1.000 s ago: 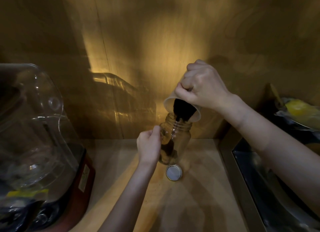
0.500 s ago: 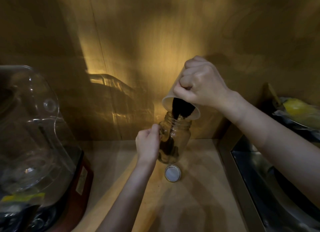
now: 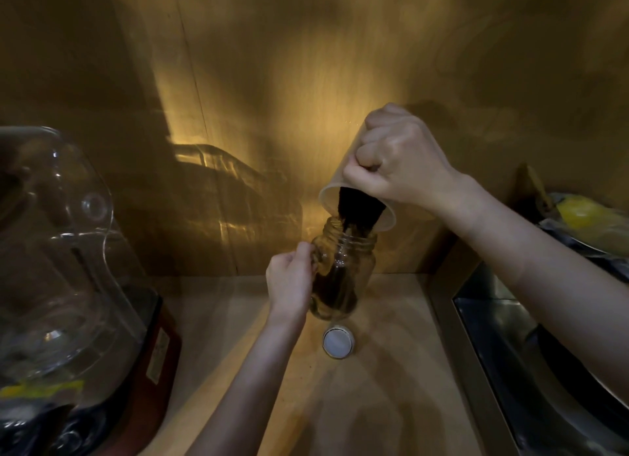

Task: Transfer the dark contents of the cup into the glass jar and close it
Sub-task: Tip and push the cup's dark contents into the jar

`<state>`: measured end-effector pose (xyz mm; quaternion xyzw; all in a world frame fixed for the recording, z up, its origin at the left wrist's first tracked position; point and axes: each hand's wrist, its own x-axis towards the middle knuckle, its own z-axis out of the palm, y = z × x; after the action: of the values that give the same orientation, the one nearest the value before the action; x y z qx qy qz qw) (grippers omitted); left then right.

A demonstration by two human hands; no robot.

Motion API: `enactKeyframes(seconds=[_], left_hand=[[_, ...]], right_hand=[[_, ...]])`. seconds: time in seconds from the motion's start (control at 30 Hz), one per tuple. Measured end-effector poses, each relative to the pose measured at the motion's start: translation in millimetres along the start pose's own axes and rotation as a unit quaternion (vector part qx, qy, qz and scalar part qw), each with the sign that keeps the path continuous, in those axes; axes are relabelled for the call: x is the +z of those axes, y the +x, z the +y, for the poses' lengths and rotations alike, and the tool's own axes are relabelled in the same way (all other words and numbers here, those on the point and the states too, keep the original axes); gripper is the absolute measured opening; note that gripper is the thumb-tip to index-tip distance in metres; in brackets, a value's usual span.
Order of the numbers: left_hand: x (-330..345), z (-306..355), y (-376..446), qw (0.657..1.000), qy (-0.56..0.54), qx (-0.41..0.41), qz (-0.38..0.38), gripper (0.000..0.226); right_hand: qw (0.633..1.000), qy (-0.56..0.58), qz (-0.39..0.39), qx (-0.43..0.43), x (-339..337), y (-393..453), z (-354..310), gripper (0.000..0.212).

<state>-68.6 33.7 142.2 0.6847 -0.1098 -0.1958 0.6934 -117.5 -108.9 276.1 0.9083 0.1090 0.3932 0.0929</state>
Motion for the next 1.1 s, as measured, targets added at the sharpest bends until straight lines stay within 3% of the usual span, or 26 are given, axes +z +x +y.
enactKeyframes(seconds=[1.1], left_hand=[[-2.8, 0.8, -2.5, 0.999, -0.028, -0.024, -0.015, 0.05]], right_hand=[[0.998, -0.005, 0.025, -0.059, 2.2, 0.2, -4.4, 0.037]])
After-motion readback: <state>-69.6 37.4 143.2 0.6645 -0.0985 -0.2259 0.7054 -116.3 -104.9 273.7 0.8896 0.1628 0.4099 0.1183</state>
